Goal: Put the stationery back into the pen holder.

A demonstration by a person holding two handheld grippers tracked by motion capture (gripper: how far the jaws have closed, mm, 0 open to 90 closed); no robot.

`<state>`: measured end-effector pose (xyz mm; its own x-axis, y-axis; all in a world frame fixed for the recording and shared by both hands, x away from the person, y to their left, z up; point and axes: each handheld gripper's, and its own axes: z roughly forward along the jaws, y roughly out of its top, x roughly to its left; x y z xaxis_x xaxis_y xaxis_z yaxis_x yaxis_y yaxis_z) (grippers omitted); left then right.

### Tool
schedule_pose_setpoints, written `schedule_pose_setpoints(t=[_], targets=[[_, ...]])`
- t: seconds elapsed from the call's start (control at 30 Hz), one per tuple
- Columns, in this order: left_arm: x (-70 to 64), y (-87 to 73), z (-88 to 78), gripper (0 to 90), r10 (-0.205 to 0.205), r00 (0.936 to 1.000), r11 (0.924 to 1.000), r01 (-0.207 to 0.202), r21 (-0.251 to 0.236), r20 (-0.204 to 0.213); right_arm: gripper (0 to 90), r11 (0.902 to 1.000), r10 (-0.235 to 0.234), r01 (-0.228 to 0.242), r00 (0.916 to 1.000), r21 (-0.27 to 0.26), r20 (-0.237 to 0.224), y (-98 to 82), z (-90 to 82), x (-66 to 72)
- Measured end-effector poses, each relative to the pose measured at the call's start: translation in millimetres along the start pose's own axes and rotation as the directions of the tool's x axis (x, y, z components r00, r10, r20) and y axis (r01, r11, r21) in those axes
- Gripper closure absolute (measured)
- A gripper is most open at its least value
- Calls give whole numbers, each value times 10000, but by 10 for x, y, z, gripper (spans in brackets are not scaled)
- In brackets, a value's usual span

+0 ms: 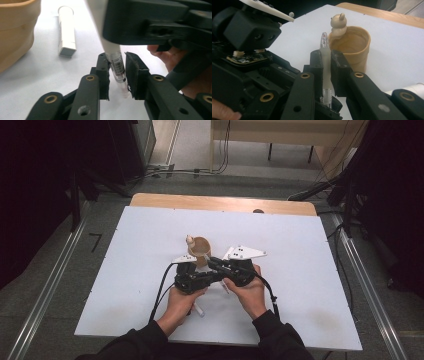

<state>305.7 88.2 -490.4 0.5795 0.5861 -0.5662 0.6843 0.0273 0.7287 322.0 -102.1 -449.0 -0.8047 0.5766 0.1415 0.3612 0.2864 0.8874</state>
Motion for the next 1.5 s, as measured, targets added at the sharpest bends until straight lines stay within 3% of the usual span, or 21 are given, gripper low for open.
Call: schedule_pose_setpoints(t=[0.2, 0.8, 1.17, 1.5], targets=[[24, 16, -24, 793, -203, 9998, 9997, 204, -104, 82, 776, 9999, -3, 1, 9999, -122, -105, 25, -36, 11], [62, 80, -136, 799, -96, 9999, 9984, 89, -566, -118, 606, 9990, 375, -378, 9992, -242, -128, 55, -125, -30], [71, 108, -190, 799, -134, 9999, 9971, 129, -751, -63, 443, 9957, 881, -859, 9940, -358, 647, 16, -214, -199], [69, 145, -247, 799, -109, 9999, 9953, 106, -960, -23, 338, 9912, 1322, -1296, 9791, -271, 1545, -82, -253, -388]])
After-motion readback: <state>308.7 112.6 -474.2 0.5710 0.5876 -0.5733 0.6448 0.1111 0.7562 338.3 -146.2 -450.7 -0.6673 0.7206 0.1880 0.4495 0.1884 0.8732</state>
